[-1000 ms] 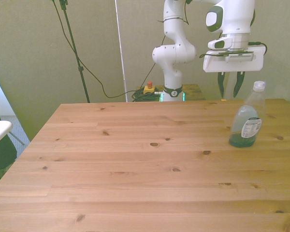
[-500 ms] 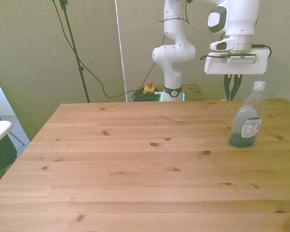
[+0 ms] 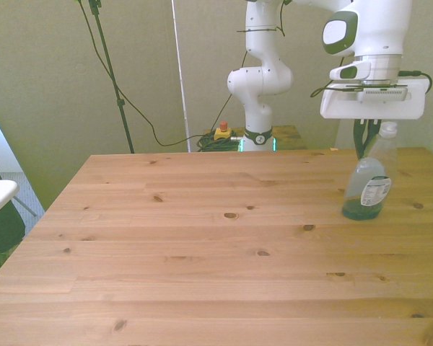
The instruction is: Knock down the dish soap
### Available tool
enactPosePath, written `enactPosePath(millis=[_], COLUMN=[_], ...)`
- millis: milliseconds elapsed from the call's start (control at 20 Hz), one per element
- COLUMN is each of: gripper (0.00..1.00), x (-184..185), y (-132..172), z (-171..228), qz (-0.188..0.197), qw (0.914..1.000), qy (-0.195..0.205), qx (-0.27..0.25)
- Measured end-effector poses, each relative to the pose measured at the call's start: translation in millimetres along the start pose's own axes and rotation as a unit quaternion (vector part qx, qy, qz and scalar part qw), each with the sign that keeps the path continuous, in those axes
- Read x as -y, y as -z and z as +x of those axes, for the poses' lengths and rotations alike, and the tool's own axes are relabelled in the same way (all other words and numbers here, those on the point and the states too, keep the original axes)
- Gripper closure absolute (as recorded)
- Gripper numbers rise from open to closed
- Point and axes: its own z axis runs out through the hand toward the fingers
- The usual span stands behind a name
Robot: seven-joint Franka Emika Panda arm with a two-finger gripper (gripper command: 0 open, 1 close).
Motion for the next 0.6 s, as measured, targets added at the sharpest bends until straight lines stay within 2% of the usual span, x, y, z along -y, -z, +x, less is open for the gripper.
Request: enactPosePath(millis=[200, 600], gripper=[1.0, 1.0], x=[29, 57], y=[-21, -37], z=[18, 34], qz=[0.008, 0.014], qw=[0.9998, 0.9993], qy=[-0.018, -0.033], qx=[-0.004, -0.006])
